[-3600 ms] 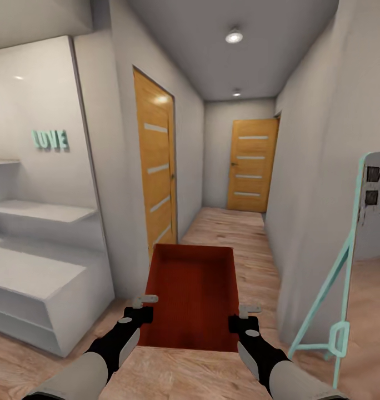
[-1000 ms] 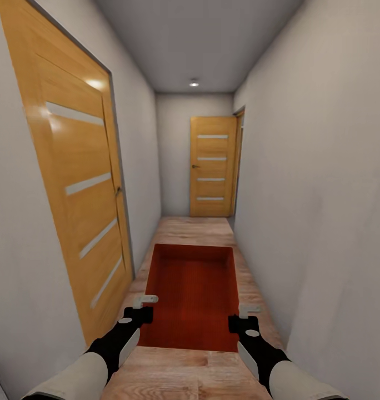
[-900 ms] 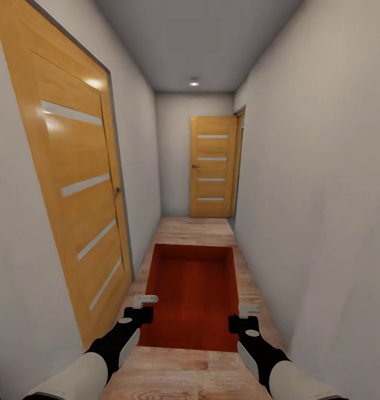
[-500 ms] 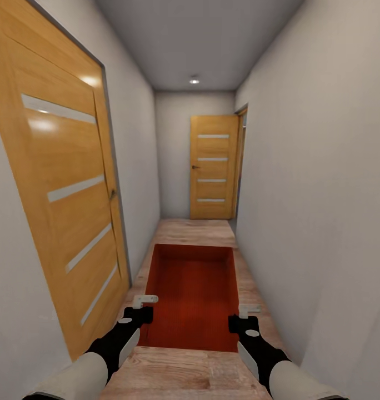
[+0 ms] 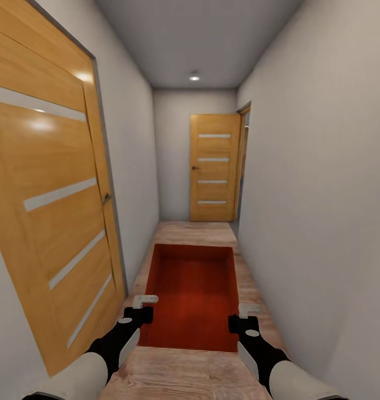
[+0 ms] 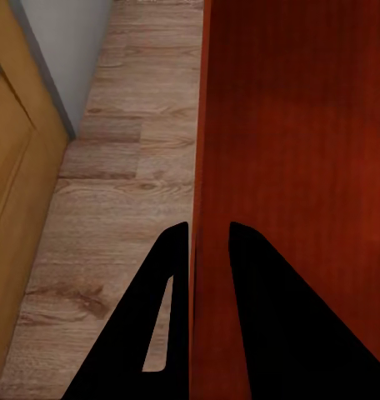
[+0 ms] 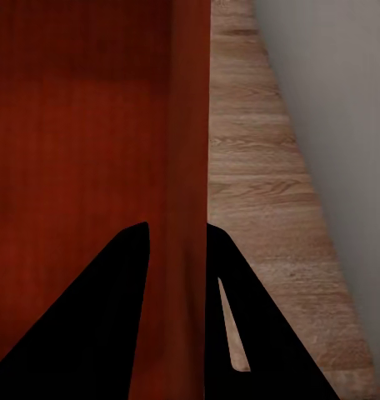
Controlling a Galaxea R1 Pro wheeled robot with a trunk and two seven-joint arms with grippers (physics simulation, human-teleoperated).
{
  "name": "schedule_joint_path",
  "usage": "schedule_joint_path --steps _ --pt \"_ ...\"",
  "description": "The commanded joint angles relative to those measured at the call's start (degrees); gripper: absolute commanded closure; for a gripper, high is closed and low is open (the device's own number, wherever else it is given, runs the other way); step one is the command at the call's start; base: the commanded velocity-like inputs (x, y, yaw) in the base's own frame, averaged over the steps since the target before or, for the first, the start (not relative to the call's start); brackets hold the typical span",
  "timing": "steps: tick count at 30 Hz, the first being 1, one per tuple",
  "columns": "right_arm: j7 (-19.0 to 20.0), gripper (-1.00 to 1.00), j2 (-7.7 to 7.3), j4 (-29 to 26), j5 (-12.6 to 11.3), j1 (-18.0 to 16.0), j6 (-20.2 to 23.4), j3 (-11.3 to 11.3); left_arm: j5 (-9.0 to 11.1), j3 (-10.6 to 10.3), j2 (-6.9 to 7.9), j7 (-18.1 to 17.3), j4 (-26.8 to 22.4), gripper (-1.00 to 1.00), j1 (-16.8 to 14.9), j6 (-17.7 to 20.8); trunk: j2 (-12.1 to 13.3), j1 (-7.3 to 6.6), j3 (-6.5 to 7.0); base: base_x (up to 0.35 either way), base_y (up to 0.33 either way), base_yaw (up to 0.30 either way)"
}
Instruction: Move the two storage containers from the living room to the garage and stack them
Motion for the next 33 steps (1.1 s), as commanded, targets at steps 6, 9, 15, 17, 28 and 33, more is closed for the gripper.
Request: schedule_joint_path --steps 6,9,15,17,28,33 --pt "-0.17 1.0 -0.02 0.17 -1.28 -0.08 -0.14 -0.55 -0.48 -0.4 1.09 1.71 -0.36 1.0 -0.01 -0.45 -0.05 0.04 -0.08 0.324 0.0 0.0" --pt "-0.17 1.0 -0.02 0.17 -1.26 -0.08 -0.14 -0.55 -0.46 -0.38 1.09 1.71 -0.37 1.0 -0.01 -0.44 -0.05 0.04 -0.08 0.324 0.0 0.0" --pt "-0.17 1.0 -0.02 0.17 -1.23 -0.08 -0.14 -0.55 -0.49 -0.39 1.09 1.71 -0.38 1.0 -0.01 -0.45 -0.05 0.04 -0.08 0.324 0.0 0.0" --pt "-0.17 1.0 -0.02 0.17 -1.23 -0.08 -0.14 -0.55 -0.48 -0.4 1.09 1.71 -0.38 1.0 -0.01 -0.44 -0.05 0.04 -0.08 0.324 0.0 0.0" --pt "-0.17 1.0 -0.02 0.17 -1.23 -0.08 -0.14 -0.55 -0.5 -0.4 1.09 1.71 -0.36 1.0 -0.01 -0.41 -0.05 0.04 -0.08 0.324 0.0 0.0" --pt "-0.17 1.0 -0.02 0.17 -1.23 -0.08 -0.14 -0.55 -0.5 -0.4 1.09 1.71 -0.36 1.0 -0.01 -0.44 -0.05 0.04 -0.08 0.324 0.0 0.0"
